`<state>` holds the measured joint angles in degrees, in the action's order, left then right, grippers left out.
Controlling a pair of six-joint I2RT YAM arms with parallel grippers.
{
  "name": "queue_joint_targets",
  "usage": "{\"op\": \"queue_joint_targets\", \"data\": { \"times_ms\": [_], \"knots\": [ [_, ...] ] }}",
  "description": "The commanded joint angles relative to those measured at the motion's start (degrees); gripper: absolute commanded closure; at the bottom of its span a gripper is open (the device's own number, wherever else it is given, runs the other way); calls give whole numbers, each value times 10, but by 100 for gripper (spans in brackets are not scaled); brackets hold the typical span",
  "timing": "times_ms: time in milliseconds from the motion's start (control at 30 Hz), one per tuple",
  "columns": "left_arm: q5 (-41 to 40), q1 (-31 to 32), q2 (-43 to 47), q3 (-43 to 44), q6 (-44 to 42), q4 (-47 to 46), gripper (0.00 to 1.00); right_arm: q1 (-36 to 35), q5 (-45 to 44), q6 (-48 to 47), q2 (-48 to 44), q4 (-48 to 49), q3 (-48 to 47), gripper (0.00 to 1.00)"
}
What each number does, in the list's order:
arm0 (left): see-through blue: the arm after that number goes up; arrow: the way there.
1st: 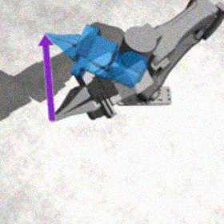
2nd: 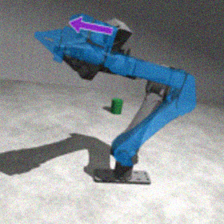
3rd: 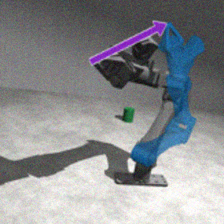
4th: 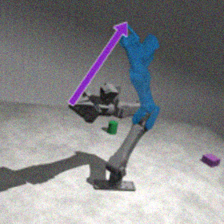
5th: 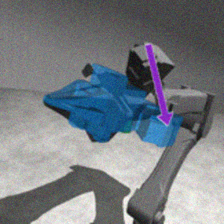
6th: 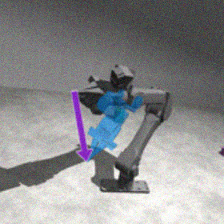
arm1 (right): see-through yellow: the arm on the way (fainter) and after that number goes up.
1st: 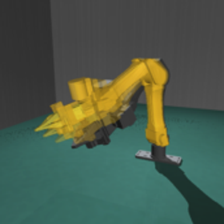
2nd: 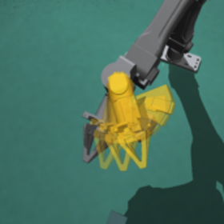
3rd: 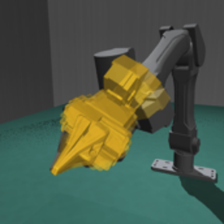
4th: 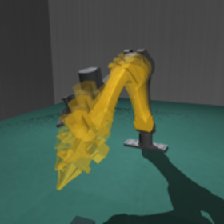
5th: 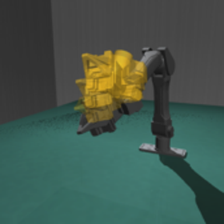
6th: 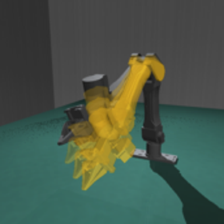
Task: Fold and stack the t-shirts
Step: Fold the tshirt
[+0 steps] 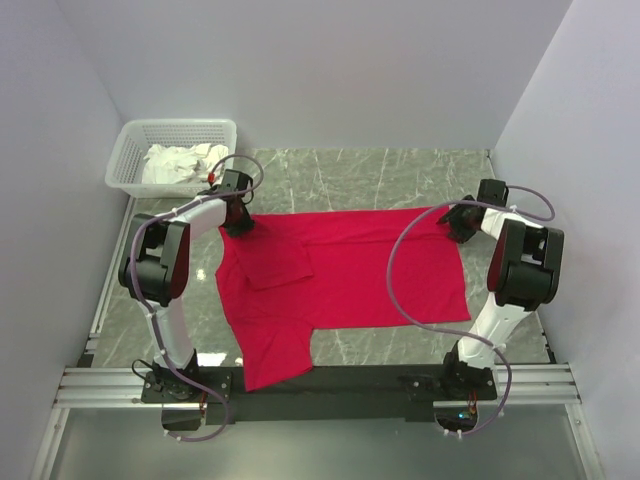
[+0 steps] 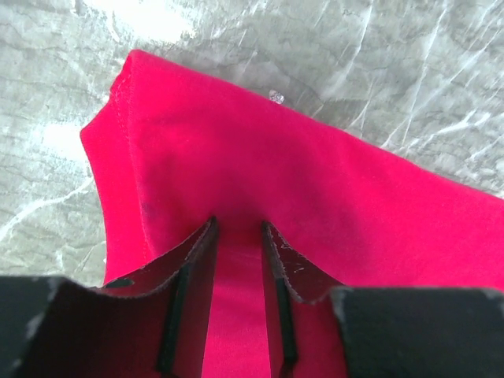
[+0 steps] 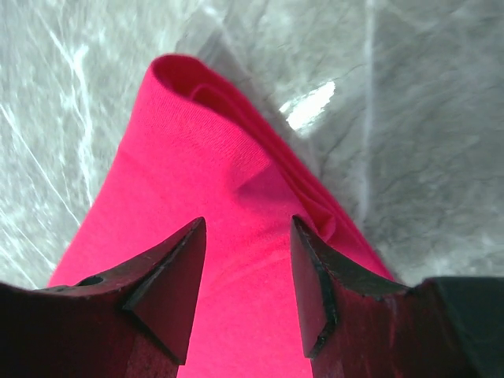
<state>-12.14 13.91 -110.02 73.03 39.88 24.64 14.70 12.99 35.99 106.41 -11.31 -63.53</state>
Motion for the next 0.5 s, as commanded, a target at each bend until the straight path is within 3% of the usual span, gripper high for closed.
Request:
{"op": "queue_joint_targets", "data": {
  "times_ms": [0, 233, 333, 467],
  "knots": [
    [20, -2, 2, -21, 13, -15, 65, 16, -16, 17, 20, -36, -26, 46],
    [53, 15, 22, -34, 42, -34, 63, 49, -112, 22, -1, -71, -40, 45],
    [56, 26, 24, -23, 47, -33, 59, 48, -100, -7, -33, -33, -26, 46],
    [48, 26, 28, -12, 53, -39, 59, 31, -13, -35, -59, 60, -12, 51]
  ]
}}
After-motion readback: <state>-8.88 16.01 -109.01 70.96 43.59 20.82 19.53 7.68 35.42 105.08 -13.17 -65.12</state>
